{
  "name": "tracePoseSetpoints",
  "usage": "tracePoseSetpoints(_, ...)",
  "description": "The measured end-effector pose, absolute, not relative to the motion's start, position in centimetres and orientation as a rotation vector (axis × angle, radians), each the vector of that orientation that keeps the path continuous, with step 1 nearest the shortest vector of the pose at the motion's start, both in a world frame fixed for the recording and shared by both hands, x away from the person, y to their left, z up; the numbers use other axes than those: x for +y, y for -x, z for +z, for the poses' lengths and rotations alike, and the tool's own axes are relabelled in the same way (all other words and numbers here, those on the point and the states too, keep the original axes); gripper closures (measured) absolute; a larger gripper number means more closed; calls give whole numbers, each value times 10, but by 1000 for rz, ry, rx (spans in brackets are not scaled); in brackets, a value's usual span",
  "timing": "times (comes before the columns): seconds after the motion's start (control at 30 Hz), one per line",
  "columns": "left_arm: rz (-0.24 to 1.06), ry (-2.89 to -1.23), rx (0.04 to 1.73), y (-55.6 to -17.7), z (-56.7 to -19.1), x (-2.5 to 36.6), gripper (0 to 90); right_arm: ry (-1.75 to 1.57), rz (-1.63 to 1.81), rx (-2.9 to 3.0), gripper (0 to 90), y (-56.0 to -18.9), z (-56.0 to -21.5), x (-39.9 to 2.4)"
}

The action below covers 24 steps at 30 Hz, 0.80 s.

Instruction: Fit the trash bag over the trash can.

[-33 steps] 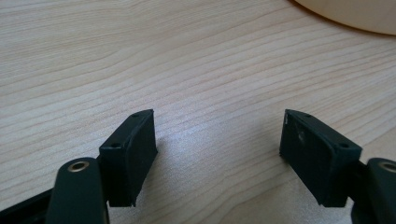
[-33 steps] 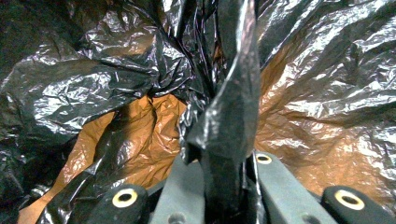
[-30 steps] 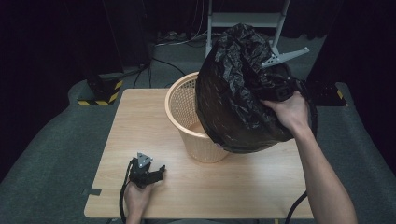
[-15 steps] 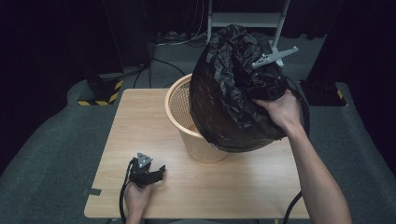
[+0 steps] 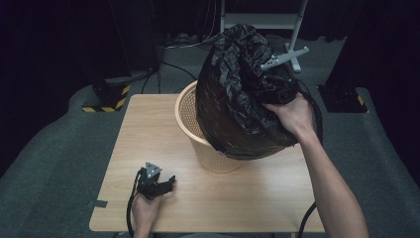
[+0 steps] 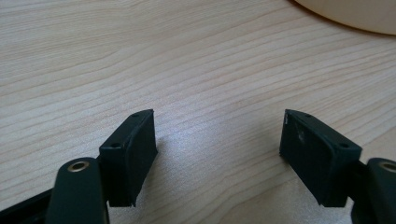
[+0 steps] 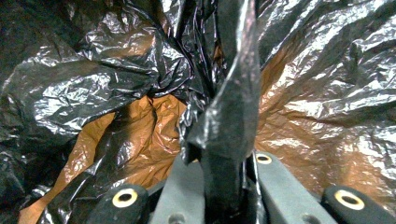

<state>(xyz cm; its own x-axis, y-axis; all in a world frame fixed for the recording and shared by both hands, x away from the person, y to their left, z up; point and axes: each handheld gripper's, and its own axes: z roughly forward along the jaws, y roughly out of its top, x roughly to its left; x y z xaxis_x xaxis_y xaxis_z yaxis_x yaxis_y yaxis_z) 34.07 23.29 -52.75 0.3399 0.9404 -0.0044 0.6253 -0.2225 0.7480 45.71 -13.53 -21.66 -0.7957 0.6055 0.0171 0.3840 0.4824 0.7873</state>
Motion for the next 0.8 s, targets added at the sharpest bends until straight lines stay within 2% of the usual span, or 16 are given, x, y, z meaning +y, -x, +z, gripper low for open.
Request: tracePoseSetpoints(0.8,610,-1946,1366,-341,-527,233,271,-806,1207,2520,891,-466,-215,-100)
